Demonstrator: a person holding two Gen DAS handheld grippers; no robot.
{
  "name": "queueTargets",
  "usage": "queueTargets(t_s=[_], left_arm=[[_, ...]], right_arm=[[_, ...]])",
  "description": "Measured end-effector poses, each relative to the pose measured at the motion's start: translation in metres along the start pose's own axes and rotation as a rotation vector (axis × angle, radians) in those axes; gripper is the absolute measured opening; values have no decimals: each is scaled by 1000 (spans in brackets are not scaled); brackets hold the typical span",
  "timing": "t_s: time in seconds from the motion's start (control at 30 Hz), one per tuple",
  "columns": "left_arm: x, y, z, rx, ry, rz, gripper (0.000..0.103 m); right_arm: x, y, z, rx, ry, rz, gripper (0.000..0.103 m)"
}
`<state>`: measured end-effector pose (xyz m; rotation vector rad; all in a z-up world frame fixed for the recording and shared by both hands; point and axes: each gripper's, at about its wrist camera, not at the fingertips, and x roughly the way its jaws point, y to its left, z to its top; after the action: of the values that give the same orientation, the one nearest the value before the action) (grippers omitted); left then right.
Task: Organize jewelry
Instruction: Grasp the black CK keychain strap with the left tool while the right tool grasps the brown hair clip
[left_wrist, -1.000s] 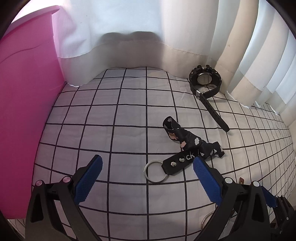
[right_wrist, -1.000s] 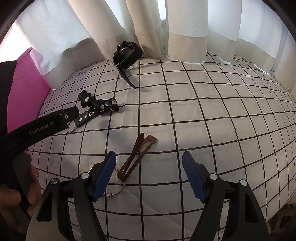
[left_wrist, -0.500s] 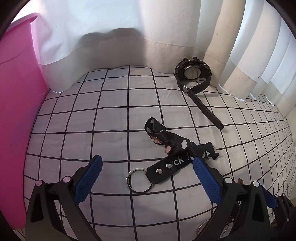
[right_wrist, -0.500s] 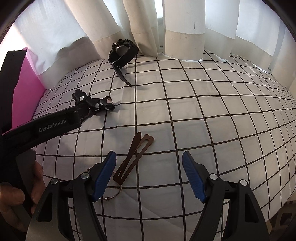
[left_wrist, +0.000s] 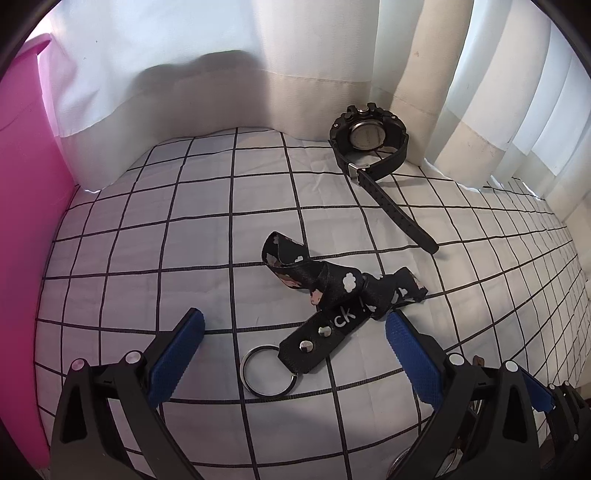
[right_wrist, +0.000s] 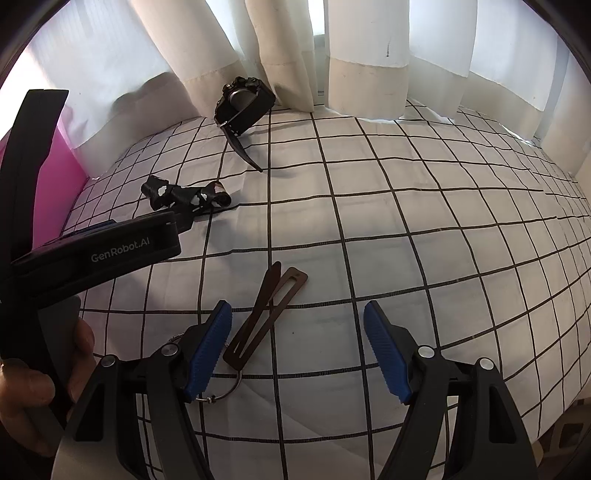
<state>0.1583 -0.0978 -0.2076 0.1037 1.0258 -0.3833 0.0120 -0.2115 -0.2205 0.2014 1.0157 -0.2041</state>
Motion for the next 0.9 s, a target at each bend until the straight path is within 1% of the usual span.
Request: queueTargets(t_s=[0.2, 0.3, 0.33, 0.37, 0.43, 0.5, 0.53, 0.57, 0.6, 0.63, 0.67, 0.7, 0.73, 0.77, 0.8, 0.87, 0.9], left_arm=[[5, -5, 4, 23, -15, 29, 97], [8, -8, 5, 53, -28, 49, 97], [9, -8, 5, 58, -35, 50, 98], [9, -7, 5, 58, -40, 46, 98], [8, -7, 4, 62, -52, 43, 98], [8, -6, 4, 61, -53, 41, 98], [8, -6, 5, 61, -51, 43, 97], [8, -6, 5, 59, -50, 45, 96], [8, -6, 5, 59, -48, 47, 96], [7, -6, 5, 60, -46, 48, 94], [7, -6, 4, 62, -44, 47, 92], [5, -7, 4, 64, -42, 45, 90], [3, -8, 2, 67, -40, 43, 86], [1, -8, 2, 69, -40, 40, 80], [0, -8, 2, 71, -41, 39, 76], [-4, -6, 1, 68, -43, 37, 59], [-6, -5, 0, 65, -44, 38, 55]], right_arm=[[1, 1, -1, -10, -12, -10, 72], [2, 3, -1, -18, -20, -20, 72], [1, 3, -2, -20, -23, -25, 70], [1, 3, -3, -20, -30, -36, 68], [0, 3, -5, -25, -42, -51, 60], [0, 5, -5, -42, -47, -64, 55], [-1, 6, -5, -52, -49, -65, 49], [-1, 7, -5, -62, -51, -66, 46], [-2, 9, -5, -71, -53, -68, 35], [-2, 11, -5, -80, -53, -67, 28], [-3, 12, -5, -88, -52, -63, 26], [-3, 13, -4, -90, -51, -55, 21], [-3, 13, -4, -88, -48, -46, 19], [-3, 12, -3, -80, -47, -33, 18], [-3, 10, -3, -72, -46, -24, 15], [-3, 7, -3, -63, -45, -9, 13], [-3, 6, -3, -58, -45, -3, 13]])
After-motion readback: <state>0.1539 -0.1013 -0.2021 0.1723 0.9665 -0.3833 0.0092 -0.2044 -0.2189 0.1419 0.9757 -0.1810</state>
